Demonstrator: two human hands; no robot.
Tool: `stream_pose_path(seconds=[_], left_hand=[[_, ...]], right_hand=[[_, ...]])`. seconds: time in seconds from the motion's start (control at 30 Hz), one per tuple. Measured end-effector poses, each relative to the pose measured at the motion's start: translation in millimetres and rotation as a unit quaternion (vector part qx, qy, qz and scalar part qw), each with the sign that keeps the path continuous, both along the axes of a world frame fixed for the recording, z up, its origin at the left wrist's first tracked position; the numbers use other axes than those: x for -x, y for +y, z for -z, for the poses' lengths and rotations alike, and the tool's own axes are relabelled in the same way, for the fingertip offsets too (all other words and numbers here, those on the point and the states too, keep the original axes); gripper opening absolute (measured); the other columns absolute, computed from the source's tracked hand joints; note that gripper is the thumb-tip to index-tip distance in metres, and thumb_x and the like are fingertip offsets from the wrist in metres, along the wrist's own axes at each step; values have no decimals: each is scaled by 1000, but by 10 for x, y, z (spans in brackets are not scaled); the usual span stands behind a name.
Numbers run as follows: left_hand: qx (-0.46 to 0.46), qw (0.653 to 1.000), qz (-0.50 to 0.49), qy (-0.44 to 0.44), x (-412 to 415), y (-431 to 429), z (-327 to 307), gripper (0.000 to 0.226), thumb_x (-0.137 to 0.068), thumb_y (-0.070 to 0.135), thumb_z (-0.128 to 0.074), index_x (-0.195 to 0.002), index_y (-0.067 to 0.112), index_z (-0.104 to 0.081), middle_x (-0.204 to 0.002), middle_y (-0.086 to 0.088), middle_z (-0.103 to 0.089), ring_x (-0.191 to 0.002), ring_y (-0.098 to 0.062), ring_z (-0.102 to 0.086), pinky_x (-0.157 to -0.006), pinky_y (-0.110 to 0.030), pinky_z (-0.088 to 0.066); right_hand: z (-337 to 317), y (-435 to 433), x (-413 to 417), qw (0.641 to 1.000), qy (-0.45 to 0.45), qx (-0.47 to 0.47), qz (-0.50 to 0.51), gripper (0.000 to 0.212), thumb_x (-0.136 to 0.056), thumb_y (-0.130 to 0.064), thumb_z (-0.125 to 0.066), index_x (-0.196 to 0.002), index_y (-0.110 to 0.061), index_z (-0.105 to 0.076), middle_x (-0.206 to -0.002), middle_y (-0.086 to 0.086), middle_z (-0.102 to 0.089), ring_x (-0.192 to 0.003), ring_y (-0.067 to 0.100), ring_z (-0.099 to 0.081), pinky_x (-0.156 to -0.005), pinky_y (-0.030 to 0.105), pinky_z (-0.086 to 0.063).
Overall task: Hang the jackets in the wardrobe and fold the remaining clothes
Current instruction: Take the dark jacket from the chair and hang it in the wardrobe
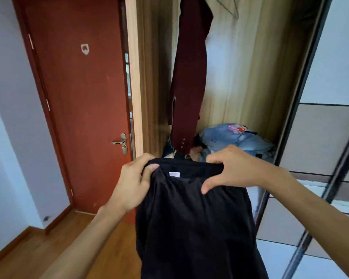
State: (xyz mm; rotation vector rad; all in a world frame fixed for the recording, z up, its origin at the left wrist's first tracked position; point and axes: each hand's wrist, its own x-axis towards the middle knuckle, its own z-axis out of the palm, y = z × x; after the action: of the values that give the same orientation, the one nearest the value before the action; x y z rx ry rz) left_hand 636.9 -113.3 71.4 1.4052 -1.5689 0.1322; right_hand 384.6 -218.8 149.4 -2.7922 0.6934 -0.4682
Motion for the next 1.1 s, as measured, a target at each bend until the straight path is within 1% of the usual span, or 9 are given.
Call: stream_pose_path(seconds=[0.1,0.23,0.4,0.5,0.57,0.63,0.73,0.93,1.1], left_hand=[[14,997,-8,-76,186,-405,-314,14,-103,24,-47,-96,24,-60,-86,13,-65,-81,-8,-63,-74,-28,-48],[93,984,-40,-147,355,-904,-751,9,-100,17,-55,-97,17,-63,-90,7,-68,-77,-9,-59,-70,-29,-47],[132,970,-72,-190,573,-1540,-1159,13,-98,27,-52,-101,20,-63,-95,7,-69,-78,-17,-61,-68,-38,-52],[142,967,-75,-197,656,-1769,-1243,12,-99,24,-54,-102,18,-64,-95,6,-70,-74,-14,-58,-68,-40,-52],[138,971,-76,-181,637,-1917,-1264,12,-99,26,-55,-100,19,-64,-90,5,-71,-70,-17,-60,-67,-39,-52],[120,978,-75,-150,591,-2062,-1289,12,-100,27,-55,-97,21,-65,-77,3,-69,-62,-12,-58,-68,-29,-50],[83,989,-63,-105,518,-2264,-1363,11,-100,28,-58,-92,25,-65,-71,4,-66,-63,-10,-59,-61,-8,-38],[14,992,30,120,208,-2685,-1550,22,-95,27,-66,-81,11,-70,-77,5,-73,-72,-11,-65,-72,-26,-52],[-91,913,182,352,320,-3036,-1780,16,-89,20,-71,-75,14,-76,-84,-12,-76,-71,-22,-73,-75,-32,-57]], right_hand=[[99,-389,316,998,12,-58,31,50,-55,-58,-89,-65,-19,-59,-63,-9,-61,-59,4,-53,-53,23,-36],[302,-847,668,977,-47,-204,32,43,-59,-44,-93,-84,-17,-72,-88,-3,-76,-89,18,-72,-83,43,-55],[613,-1337,1087,933,-153,-325,30,27,-72,-22,-85,-96,-15,-74,-94,-6,-78,-90,7,-72,-78,22,-54],[702,-1593,1275,929,-173,-328,7,48,-77,-33,-82,-113,-5,-69,-112,8,-74,-107,20,-70,-92,33,-55],[618,-1761,1360,928,-231,-293,12,67,-73,-56,-81,-107,1,-67,-104,12,-74,-97,19,-69,-88,33,-54],[433,-1911,1358,894,-353,-275,32,70,-72,-67,-73,-97,-2,-69,-90,7,-71,-84,14,-65,-76,23,-51],[37,-2038,1182,826,-491,-270,59,41,-82,-49,-66,-82,-8,-71,-80,9,-71,-75,16,-65,-68,23,-50],[-617,-2539,776,904,-381,-65,181,39,-80,-38,-80,-81,-4,-62,-68,-1,-63,-61,6,-58,-59,23,-45],[-1045,-2999,550,899,-357,-24,251,34,-77,-34,-84,-78,-11,-59,-75,2,-66,-72,17,-65,-70,33,-49]])
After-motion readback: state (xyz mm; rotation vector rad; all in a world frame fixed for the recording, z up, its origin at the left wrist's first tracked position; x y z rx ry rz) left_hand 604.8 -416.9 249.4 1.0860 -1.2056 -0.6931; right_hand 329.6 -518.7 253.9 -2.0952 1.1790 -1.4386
